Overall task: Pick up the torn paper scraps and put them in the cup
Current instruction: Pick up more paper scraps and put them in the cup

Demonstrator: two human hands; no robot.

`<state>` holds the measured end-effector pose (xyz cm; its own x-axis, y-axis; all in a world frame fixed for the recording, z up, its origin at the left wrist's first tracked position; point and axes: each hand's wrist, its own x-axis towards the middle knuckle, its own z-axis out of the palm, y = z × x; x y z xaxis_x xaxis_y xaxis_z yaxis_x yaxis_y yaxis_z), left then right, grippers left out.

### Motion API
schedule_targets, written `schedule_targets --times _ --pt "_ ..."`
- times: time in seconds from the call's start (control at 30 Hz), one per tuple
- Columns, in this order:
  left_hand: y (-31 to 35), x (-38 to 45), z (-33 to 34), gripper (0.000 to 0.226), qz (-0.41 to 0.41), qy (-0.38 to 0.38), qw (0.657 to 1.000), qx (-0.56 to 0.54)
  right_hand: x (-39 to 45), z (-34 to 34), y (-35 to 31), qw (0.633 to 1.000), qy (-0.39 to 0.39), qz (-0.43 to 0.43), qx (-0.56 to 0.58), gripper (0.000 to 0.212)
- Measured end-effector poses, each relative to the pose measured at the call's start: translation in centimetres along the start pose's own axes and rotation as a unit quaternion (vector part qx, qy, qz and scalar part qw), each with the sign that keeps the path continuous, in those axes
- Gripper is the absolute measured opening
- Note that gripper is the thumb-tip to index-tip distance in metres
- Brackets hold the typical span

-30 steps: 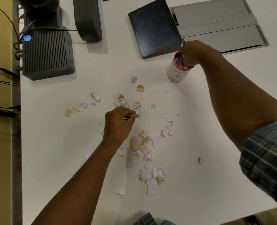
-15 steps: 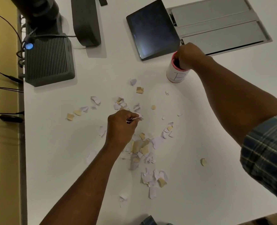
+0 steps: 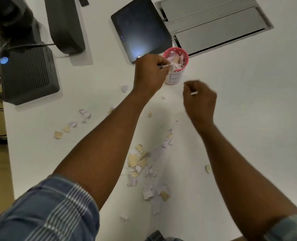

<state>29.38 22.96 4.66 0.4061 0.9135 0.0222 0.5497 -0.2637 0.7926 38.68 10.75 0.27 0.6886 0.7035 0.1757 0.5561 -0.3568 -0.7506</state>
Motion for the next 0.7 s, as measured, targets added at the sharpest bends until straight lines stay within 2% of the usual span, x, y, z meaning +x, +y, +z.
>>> schedule_targets --times 0.07,0.17,0.3,0.37,0.47,0.57,0.7 --pt "0.5 2.0 1.5 0.018 0.033 -0.003 0.998 0.053 -3.7 0.3 1.2 0.999 -0.029 0.01 0.015 0.014" --pt "1.0 5.0 3.1 0.017 0.093 -0.02 0.982 0.161 -7.9 0.2 2.2 0.998 -0.054 -0.025 -0.002 0.015" --pt "1.6 7.8 4.8 0.033 0.133 -0.121 0.924 0.336 -10.9 -0.1 2.5 0.996 -0.082 -0.043 -0.011 0.014" --pt "2.0 8.2 5.5 0.034 0.153 -0.163 0.891 0.395 -11.6 0.0 2.6 0.993 -0.104 -0.044 -0.028 0.014" --pt "2.2 8.7 5.8 0.037 0.152 -0.205 0.868 0.426 -12.1 -0.1 2.8 0.988 -0.136 -0.055 -0.038 0.014" --pt "2.8 9.0 4.8 0.037 0.151 -0.234 0.865 0.417 -12.2 -0.2 3.1 0.983 -0.15 -0.081 -0.063 0.014" --pt "4.1 8.1 2.3 0.047 0.163 -0.255 0.858 0.415 -12.7 -0.4 2.9 0.983 -0.153 -0.069 -0.071 0.013"
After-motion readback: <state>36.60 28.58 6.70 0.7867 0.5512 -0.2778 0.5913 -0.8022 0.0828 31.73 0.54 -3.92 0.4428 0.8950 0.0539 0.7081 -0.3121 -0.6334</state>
